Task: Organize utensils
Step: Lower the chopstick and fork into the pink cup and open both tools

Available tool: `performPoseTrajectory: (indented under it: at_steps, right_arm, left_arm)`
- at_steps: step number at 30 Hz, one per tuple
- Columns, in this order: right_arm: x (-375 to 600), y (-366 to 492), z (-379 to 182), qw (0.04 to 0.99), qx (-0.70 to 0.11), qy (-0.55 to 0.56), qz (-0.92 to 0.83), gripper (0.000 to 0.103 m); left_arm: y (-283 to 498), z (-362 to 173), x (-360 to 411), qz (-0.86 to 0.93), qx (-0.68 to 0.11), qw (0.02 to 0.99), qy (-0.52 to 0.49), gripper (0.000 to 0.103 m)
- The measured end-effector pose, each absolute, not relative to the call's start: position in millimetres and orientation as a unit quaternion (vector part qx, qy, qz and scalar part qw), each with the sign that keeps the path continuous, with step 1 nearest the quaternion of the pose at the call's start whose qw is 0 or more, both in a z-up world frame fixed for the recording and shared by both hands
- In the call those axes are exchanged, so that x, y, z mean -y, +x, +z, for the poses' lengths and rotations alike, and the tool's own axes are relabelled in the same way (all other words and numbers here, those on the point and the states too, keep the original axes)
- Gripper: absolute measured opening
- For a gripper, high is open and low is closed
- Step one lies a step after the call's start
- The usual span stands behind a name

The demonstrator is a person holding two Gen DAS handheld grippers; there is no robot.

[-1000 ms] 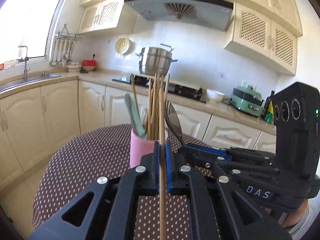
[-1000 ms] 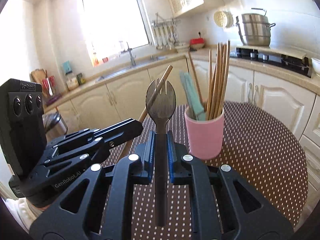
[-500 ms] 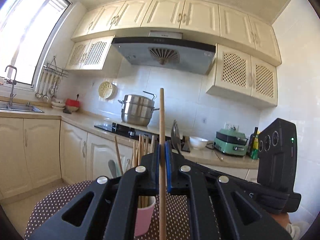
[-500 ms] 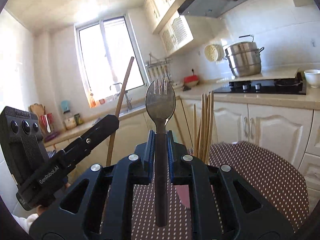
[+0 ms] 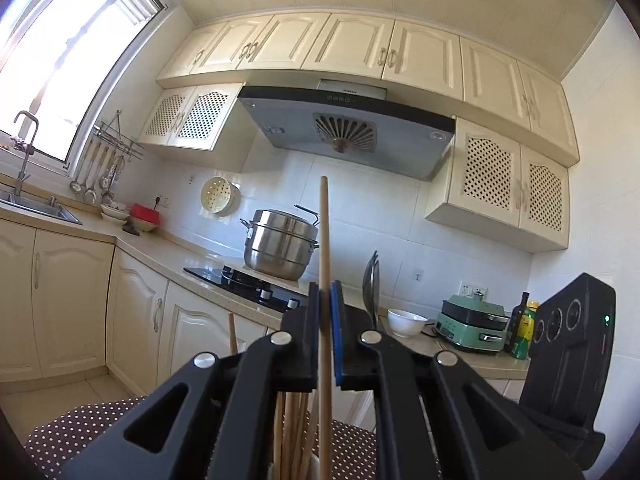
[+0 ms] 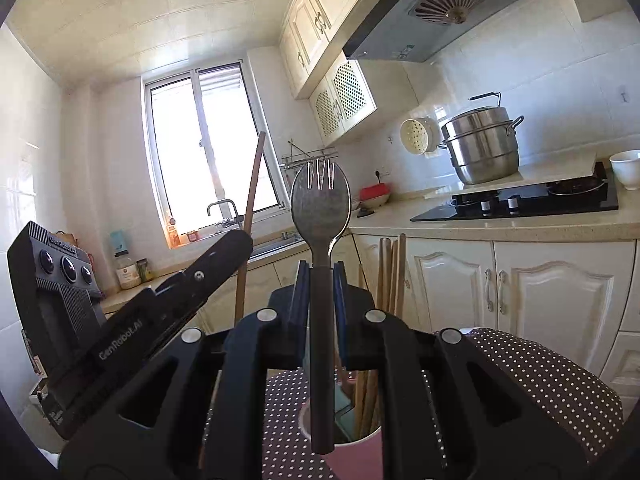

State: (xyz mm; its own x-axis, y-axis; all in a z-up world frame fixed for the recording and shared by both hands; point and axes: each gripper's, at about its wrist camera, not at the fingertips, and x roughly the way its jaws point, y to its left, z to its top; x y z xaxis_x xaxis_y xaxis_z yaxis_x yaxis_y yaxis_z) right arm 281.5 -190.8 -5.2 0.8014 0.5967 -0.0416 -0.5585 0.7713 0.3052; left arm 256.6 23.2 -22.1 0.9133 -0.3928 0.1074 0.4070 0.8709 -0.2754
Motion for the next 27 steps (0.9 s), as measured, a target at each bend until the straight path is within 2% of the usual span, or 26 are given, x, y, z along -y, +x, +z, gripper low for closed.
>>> performPoseTrajectory:
  at_steps: [15, 27]
  right_arm:
    - [192, 313, -46, 0.938, -0.071, 0.163, 0.296, 0.012]
    - [193, 320, -54, 0.937, -0.072, 0.17, 0.298, 0.012]
  left_arm:
    - [306, -62, -10, -0.155, 0.038, 0.978, -0.131, 0.005]
    - [305, -73, -11, -0.15, 0.002, 0.98, -0.127, 0.006]
